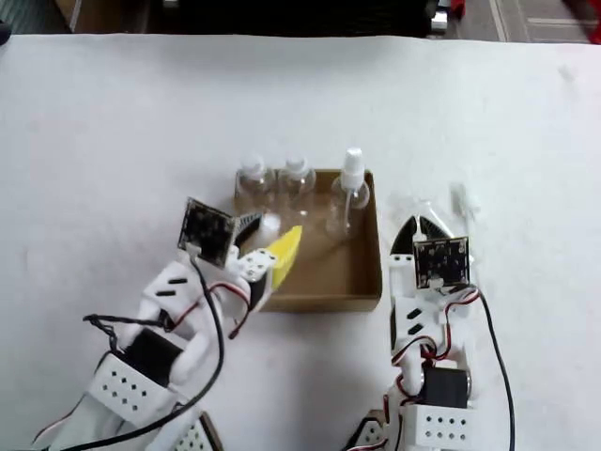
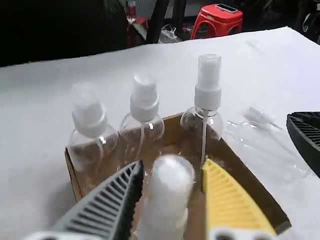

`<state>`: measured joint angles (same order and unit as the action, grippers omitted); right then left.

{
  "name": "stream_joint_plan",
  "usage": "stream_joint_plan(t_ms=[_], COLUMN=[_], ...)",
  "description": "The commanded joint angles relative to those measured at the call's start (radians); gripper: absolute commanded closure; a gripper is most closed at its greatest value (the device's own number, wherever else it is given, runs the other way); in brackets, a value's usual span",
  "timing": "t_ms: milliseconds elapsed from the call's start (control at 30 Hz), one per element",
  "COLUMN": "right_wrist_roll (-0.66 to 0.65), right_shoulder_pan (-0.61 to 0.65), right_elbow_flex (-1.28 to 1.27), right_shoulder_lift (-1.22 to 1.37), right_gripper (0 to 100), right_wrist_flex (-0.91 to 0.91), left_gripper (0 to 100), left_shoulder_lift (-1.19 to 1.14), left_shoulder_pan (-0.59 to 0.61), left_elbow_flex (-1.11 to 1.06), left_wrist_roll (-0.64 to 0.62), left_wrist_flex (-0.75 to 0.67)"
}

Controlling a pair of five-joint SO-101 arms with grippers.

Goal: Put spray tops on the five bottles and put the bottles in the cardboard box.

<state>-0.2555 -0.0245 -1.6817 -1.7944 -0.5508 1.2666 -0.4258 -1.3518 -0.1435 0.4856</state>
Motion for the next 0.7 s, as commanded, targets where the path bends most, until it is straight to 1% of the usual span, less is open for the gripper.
stream_joint_plan(t_ms=[0,67,367,467,567,667], right_wrist_roll=[-0.014,-0.014,-0.014,-0.014,-0.014,-0.014], right_shoulder_pan=[-0.007,-0.007,-0.007,-0.007,-0.007,-0.008], right_elbow_flex=[-0.009,-0.009,-0.009,-0.009,-0.009,-0.009], right_shoulder_lift=[-0.007,-0.007,-0.007,-0.007,-0.007,-0.007], right_gripper=[98.1,98.1,98.1,98.1,98.1,98.1], right_wrist_flex=[0.024,0.024,0.024,0.024,0.024,0.024], left_gripper=[79,79,79,79,79,79], left_shoulder_lift=[0.007,0.007,0.013,0.085,0.234,0.446], left_shoulder_pan=[0.013,0.015,0.015,0.015,0.022,0.099], left_elbow_flex=[0.158,0.175,0.196,0.25,0.308,0.328], left_wrist_roll=[-0.074,-0.074,-0.074,-0.074,-0.074,-0.074], left_wrist_flex=[0.17,0.195,0.21,0.324,0.476,0.552])
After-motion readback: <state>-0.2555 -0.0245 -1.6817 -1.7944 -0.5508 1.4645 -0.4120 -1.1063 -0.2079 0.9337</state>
